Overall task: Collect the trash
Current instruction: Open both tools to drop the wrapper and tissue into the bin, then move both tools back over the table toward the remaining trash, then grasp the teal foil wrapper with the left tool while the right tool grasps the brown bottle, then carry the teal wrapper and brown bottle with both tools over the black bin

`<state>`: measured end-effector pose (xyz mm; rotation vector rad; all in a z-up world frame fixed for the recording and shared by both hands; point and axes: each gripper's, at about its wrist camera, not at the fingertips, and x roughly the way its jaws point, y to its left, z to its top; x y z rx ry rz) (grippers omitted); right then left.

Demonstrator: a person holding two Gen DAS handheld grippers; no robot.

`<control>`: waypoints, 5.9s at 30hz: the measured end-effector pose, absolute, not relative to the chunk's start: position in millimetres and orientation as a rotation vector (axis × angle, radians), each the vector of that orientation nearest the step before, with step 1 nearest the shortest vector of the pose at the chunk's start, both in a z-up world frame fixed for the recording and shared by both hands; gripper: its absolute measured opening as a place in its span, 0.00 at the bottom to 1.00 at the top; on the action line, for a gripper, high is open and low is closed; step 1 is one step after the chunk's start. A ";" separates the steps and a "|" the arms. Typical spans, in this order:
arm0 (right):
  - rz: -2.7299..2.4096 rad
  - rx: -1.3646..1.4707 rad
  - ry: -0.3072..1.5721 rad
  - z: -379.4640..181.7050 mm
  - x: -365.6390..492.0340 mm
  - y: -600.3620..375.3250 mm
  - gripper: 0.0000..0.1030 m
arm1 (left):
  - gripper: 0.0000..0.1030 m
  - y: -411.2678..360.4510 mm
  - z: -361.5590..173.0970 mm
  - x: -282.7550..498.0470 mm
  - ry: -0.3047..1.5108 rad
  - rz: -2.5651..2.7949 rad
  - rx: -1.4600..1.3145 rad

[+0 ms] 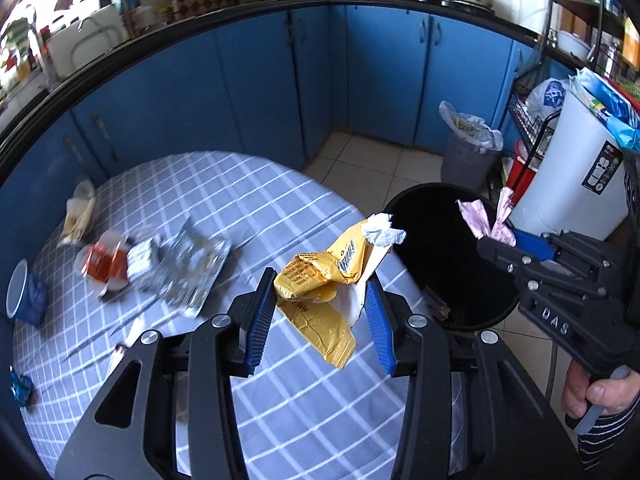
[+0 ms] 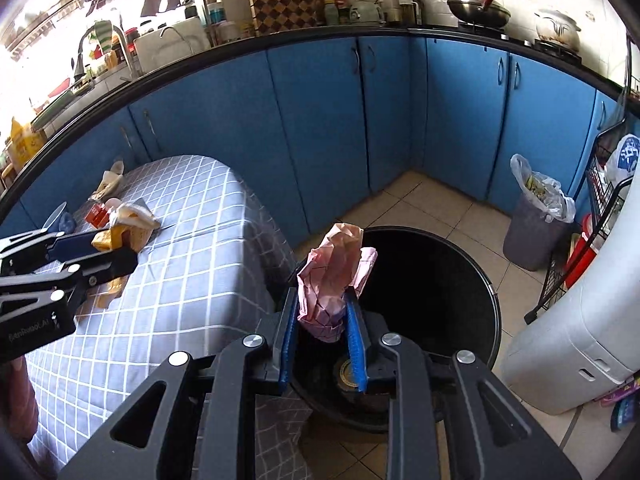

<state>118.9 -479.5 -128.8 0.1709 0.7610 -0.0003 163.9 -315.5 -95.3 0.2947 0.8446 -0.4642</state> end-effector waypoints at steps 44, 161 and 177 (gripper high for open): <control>-0.113 0.238 0.684 -151.0 100.3 -532.2 0.87 | 0.86 -415.8 -105.2 188.1 0.838 -0.553 0.355; 0.193 -0.143 0.774 -111.7 119.8 -271.5 0.42 | 0.69 -79.8 -99.5 133.1 0.884 -0.188 0.177; 0.052 -0.073 0.702 -100.9 98.6 -372.1 0.42 | 0.69 -198.0 -88.6 134.6 0.842 -0.320 0.315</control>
